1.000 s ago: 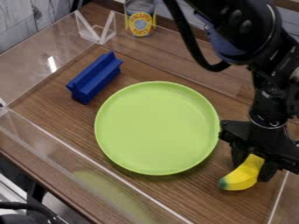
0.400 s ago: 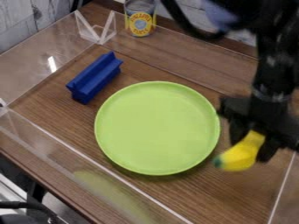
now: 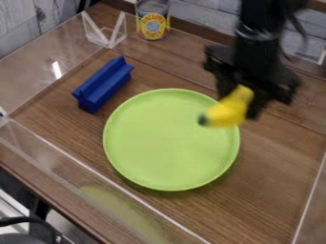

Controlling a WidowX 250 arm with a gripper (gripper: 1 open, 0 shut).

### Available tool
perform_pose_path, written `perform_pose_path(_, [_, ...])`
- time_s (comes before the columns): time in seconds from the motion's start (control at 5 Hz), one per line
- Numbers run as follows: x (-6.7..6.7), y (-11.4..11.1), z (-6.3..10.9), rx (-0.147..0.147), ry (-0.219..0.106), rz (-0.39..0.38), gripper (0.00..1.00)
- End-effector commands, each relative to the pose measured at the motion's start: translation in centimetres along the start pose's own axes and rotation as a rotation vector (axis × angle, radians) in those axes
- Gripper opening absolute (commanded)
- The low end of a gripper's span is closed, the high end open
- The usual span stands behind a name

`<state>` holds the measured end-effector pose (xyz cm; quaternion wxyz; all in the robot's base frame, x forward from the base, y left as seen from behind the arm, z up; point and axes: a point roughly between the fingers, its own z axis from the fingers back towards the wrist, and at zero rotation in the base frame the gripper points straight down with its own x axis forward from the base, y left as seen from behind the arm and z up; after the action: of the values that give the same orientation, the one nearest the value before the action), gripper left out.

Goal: Put the banana in the green plate

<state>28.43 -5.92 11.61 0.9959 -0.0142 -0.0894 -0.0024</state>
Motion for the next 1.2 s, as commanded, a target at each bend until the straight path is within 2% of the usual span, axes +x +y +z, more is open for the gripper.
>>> perform_pose_path(0.0, [0.2,2.5,1.7,-0.003,-0.057,0.009,0.00])
perform_pose_path(0.2, [-0.8,2.7,1.5,0.004,-0.056,0.022,0.00])
perform_pose_path(0.4, [-1.4,1.9,1.6,0.005,-0.064,0.015,0.00])
perform_pose_path(1.0, [-1.5,0.7,1.0,0.014,-0.080,0.016,0.00])
